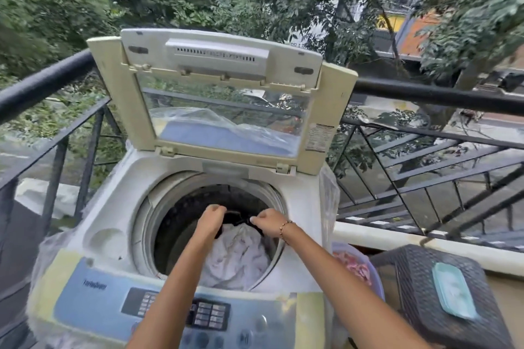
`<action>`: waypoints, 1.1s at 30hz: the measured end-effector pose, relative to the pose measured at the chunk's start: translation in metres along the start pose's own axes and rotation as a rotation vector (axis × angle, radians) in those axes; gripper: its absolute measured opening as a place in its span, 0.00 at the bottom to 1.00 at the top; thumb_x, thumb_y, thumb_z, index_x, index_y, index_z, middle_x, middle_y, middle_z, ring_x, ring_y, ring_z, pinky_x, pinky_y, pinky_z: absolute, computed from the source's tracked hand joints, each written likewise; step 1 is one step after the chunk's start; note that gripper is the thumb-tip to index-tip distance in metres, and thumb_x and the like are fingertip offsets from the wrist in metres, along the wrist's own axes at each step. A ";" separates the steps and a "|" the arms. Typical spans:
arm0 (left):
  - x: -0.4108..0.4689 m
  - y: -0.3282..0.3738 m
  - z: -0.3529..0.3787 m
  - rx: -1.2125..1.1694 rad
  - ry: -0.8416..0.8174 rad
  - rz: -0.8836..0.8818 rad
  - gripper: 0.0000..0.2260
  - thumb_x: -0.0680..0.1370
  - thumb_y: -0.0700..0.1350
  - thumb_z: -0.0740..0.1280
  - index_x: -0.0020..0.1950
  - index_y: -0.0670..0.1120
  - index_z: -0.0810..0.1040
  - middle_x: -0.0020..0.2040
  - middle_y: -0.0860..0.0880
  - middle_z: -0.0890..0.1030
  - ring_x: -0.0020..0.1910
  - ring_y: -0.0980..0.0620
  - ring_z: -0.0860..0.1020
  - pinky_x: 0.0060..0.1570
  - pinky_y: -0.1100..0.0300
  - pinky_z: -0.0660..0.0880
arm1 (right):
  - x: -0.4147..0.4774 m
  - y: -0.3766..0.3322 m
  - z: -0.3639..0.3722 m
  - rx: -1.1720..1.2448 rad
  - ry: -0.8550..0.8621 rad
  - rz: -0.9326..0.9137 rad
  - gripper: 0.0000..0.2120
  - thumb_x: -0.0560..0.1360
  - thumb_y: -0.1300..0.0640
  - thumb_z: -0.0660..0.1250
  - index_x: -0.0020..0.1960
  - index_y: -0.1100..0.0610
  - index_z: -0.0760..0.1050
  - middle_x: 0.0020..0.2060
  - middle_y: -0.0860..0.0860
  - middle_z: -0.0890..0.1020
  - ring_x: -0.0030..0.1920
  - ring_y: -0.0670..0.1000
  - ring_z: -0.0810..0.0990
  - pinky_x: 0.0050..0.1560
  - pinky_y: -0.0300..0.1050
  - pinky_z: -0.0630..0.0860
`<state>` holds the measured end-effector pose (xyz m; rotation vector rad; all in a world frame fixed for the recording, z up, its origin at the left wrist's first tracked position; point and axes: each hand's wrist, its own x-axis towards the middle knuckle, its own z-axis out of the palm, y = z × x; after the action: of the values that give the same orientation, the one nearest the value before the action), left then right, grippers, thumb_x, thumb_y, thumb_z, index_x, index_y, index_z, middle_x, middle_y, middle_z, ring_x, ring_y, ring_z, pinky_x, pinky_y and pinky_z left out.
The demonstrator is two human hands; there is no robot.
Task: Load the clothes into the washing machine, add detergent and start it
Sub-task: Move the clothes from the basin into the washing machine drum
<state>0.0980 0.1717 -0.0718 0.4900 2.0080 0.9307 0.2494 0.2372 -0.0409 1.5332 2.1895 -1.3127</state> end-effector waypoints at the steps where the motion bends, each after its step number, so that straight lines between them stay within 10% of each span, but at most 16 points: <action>1: -0.001 0.001 0.005 -0.002 -0.003 0.006 0.17 0.79 0.47 0.59 0.65 0.41 0.73 0.43 0.51 0.75 0.36 0.60 0.69 0.33 0.64 0.64 | -0.001 0.002 -0.002 0.025 0.016 -0.022 0.18 0.77 0.49 0.59 0.33 0.57 0.74 0.33 0.52 0.76 0.41 0.53 0.75 0.41 0.44 0.71; 6: -0.029 0.022 0.032 -0.102 0.001 0.124 0.10 0.79 0.47 0.59 0.54 0.44 0.74 0.55 0.42 0.80 0.43 0.52 0.75 0.42 0.57 0.70 | -0.017 0.016 -0.020 0.249 0.170 -0.092 0.08 0.74 0.50 0.62 0.44 0.51 0.78 0.41 0.48 0.81 0.44 0.50 0.79 0.53 0.50 0.78; 17: -0.139 0.076 0.177 -0.151 0.000 0.324 0.09 0.79 0.46 0.59 0.54 0.43 0.74 0.48 0.47 0.78 0.36 0.50 0.79 0.41 0.57 0.69 | -0.082 0.126 -0.099 0.624 0.417 -0.137 0.08 0.77 0.58 0.61 0.42 0.54 0.78 0.35 0.52 0.80 0.30 0.47 0.75 0.31 0.39 0.72; 33: -0.147 0.028 0.388 -0.112 -0.166 0.041 0.05 0.81 0.45 0.58 0.46 0.47 0.71 0.42 0.47 0.79 0.34 0.51 0.77 0.33 0.61 0.70 | -0.069 0.349 -0.155 0.682 0.340 0.111 0.10 0.77 0.60 0.63 0.49 0.65 0.80 0.32 0.51 0.80 0.27 0.43 0.76 0.30 0.32 0.74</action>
<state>0.5011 0.2650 -0.1135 0.5307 1.7927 0.9887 0.6198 0.3338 -0.1040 2.2126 1.8659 -2.0196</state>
